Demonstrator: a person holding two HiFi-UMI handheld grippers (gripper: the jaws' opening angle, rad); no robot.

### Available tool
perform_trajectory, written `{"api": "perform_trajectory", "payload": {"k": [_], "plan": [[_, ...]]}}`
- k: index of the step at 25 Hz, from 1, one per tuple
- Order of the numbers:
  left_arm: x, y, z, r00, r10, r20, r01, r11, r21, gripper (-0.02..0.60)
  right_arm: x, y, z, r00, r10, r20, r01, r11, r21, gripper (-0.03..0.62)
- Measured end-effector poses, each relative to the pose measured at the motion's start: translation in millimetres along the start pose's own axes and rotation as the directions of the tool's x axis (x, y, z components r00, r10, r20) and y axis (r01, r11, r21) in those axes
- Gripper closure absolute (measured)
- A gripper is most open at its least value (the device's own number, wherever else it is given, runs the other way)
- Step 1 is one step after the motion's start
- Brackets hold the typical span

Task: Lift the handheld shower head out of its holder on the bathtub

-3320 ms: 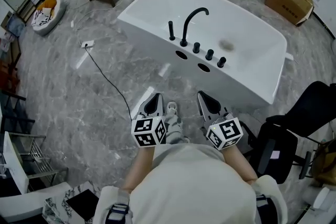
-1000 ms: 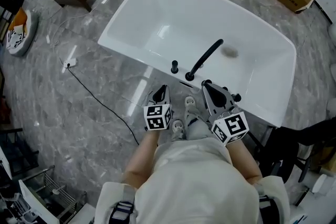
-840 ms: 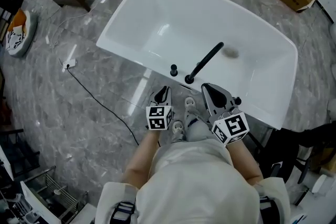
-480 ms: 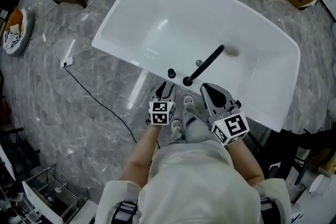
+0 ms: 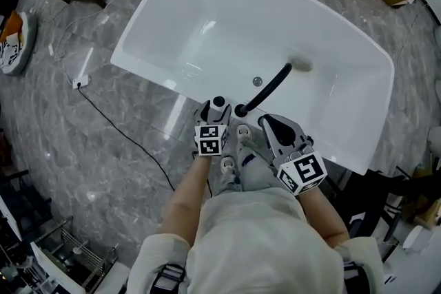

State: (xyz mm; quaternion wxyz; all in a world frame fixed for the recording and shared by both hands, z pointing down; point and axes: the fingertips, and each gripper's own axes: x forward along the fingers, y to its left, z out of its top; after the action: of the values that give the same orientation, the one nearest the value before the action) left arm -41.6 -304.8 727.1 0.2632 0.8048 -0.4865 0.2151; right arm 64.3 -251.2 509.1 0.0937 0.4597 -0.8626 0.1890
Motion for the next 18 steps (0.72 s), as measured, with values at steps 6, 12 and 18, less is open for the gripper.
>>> {"api": "perform_trajectory", "payload": {"k": [6, 12, 18], "plan": [[27, 7, -9, 0.998, 0.02, -0.054, -0.016, 0.998, 0.066, 0.315, 4, -17, -1, 1.0, -0.023, -0.017, 0.023, 1.0, 0.009, 0.574], [41, 15, -14, 0.995, 0.056, -0.08, -0.048, 0.995, 0.092, 0.357, 10, -24, -1, 0.999, -0.027, -0.022, 0.028, 0.999, 0.019, 0.574], [42, 13, -17, 0.991, 0.072, -0.112, -0.06, 0.993, 0.105, 0.439, 14, -25, 2, 1.0, -0.013, -0.022, 0.013, 1.0, 0.019, 0.574]]}}
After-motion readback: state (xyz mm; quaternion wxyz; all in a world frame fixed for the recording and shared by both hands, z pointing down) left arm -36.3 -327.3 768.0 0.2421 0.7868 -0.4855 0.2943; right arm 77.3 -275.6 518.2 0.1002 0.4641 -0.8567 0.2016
